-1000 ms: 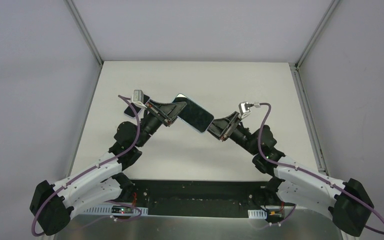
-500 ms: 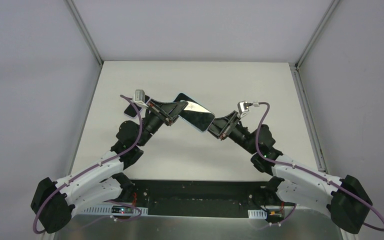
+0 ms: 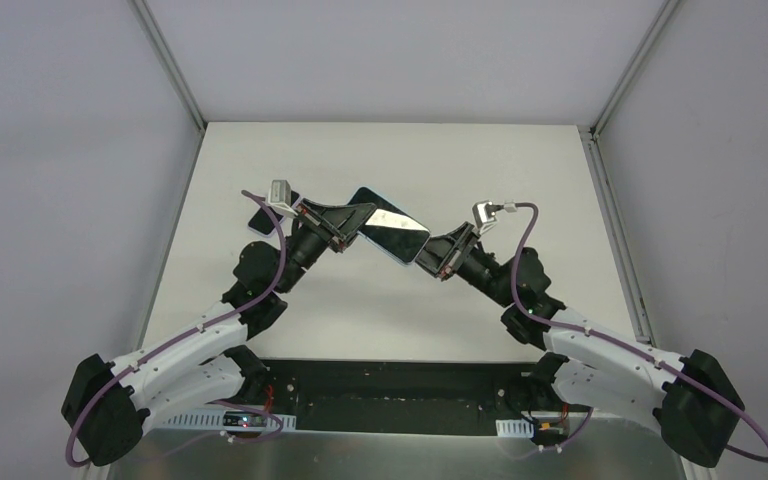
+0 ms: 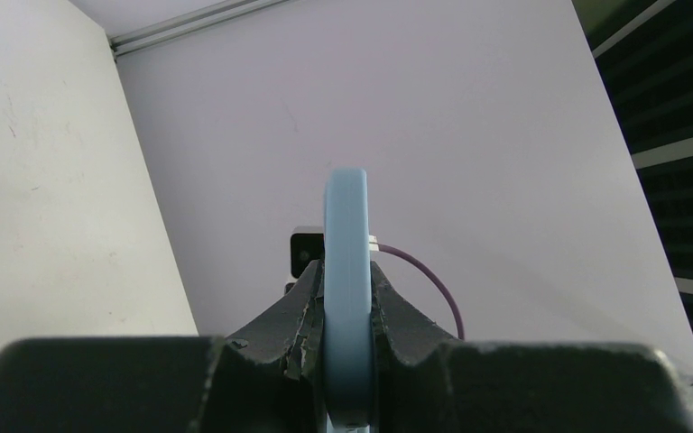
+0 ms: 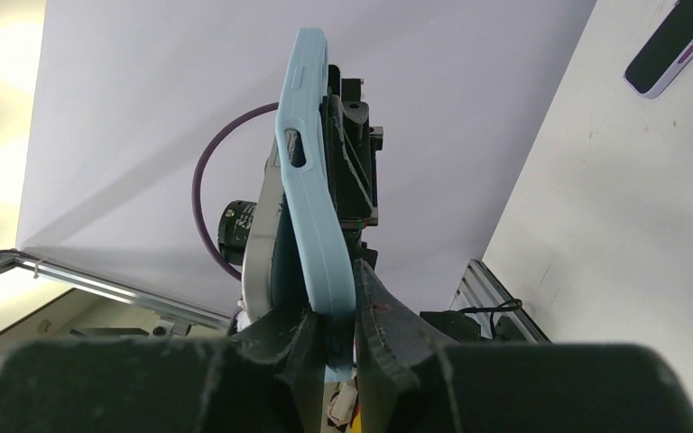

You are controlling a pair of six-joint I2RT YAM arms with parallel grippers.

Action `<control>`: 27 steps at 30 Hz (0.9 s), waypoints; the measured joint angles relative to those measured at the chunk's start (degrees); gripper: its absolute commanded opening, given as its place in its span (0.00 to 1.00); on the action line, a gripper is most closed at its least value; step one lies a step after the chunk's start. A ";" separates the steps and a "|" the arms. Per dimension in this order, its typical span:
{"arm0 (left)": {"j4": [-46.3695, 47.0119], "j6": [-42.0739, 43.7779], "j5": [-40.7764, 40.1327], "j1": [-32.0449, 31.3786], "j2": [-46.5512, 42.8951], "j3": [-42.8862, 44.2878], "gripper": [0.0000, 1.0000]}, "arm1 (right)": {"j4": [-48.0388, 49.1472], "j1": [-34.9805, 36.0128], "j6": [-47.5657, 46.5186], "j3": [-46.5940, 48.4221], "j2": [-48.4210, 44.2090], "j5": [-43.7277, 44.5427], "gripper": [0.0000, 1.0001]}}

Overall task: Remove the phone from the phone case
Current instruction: Remove the phone case from the phone.

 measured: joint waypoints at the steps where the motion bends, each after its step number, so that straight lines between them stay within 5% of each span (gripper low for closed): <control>1: 0.00 0.07 -0.07 -0.07 0.00 0.00 0.01 | -0.13 0.00 0.02 0.00 -0.04 -0.28 0.18; 6: 0.44 -0.11 -0.04 -0.11 -0.02 -0.33 0.00 | -1.77 -0.04 0.13 0.37 -0.35 -1.40 0.36; 16: 1.14 0.07 -0.09 -0.42 -0.02 -0.90 0.05 | -3.50 -0.13 0.42 1.31 -0.39 -3.72 0.00; 27: 1.18 1.25 0.26 -0.85 0.00 -2.19 0.37 | -6.88 -0.15 0.24 1.31 -2.95 -4.98 0.00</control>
